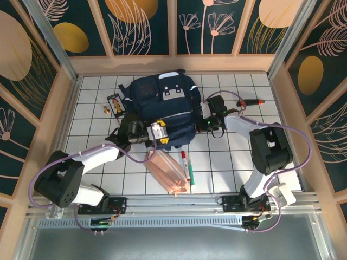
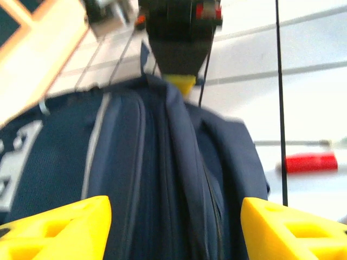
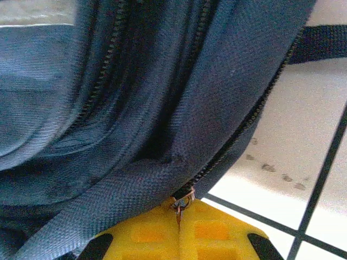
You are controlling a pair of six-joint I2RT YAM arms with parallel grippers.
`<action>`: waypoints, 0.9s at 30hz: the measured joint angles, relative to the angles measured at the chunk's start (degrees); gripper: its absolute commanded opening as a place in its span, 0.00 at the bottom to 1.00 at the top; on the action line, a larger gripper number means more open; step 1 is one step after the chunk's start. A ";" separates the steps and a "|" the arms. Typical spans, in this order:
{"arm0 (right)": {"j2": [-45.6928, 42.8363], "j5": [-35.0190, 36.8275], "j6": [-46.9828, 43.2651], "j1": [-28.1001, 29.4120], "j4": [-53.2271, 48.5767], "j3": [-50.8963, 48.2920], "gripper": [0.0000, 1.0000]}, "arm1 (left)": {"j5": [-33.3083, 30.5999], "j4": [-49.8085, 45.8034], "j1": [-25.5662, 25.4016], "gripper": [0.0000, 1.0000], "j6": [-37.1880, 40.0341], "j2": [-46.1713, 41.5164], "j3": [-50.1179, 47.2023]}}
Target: Pack books, pencil case, and school supplies into a backpack
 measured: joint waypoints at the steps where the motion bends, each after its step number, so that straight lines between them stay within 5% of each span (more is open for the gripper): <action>1: -0.31 -0.50 0.02 0.17 0.07 0.00 0.00 | 0.46 -0.28 -1.07 0.68 -0.17 0.52 1.79; 8: -2.64 -3.54 0.44 0.57 0.85 -0.17 0.00 | 1.99 0.39 -6.23 0.71 -2.97 9.46 10.12; 13: -4.61 -6.71 0.42 0.59 1.66 -0.59 0.00 | -4.81 -0.72 -6.21 0.70 -4.20 13.38 10.12; 16: -6.21 -8.33 0.42 0.59 1.70 -0.85 0.00 | -8.11 -2.05 -6.21 0.50 -3.17 13.40 10.25; 20: -7.28 -9.22 0.22 0.59 1.90 -0.85 0.00 | -11.61 -3.61 -6.23 0.00 -1.88 13.38 10.78; 27: -4.94 -4.04 -1.73 0.83 0.81 0.68 0.00 | -13.90 -4.07 -6.27 0.00 -0.83 12.68 10.75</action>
